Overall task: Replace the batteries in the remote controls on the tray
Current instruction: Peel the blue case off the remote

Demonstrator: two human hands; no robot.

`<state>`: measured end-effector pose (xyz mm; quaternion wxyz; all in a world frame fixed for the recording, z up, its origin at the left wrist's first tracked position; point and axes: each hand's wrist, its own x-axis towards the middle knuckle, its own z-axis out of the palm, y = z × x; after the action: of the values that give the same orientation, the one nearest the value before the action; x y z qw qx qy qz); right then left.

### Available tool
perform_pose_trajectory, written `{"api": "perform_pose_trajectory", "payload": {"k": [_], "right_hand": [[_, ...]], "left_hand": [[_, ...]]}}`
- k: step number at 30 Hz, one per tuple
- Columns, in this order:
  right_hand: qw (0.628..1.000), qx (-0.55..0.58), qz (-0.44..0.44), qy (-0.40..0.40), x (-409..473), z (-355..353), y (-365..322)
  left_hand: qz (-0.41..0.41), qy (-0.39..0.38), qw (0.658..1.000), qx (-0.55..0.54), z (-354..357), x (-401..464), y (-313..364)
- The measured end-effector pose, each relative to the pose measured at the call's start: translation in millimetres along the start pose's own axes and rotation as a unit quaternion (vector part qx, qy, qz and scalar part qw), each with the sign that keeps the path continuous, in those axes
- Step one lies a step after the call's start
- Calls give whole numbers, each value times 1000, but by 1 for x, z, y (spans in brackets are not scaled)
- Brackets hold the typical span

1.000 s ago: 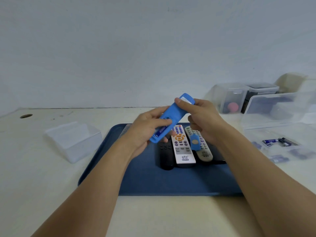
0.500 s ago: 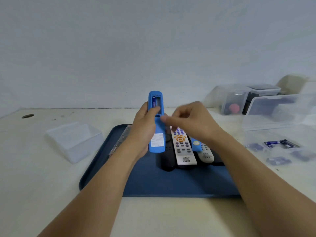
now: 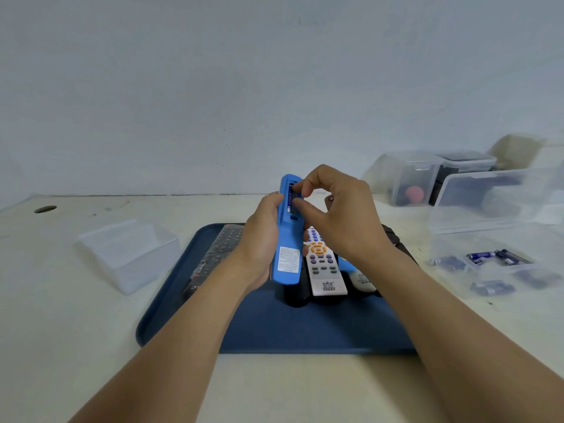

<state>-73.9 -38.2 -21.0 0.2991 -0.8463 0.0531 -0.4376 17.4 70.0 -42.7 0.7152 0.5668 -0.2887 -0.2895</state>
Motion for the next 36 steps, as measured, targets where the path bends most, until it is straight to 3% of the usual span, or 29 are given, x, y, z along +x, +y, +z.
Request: {"api": "perform_pose_trajectory", "payload": {"k": [12,22,32,36], "right_hand": [[998,-32,2,53,0,10,8],[997,-62,14,41,5,17,10],[998,34,44,34,5,13,2],[987,117,106,24,-1,23,0]], "left_hand": [[8,2,996,87,12,-11,3],[18,-13,996,89,18,-17,6],[12,33,996,84,20,-15,5],[3,58,997,54,17,-15,9]]}}
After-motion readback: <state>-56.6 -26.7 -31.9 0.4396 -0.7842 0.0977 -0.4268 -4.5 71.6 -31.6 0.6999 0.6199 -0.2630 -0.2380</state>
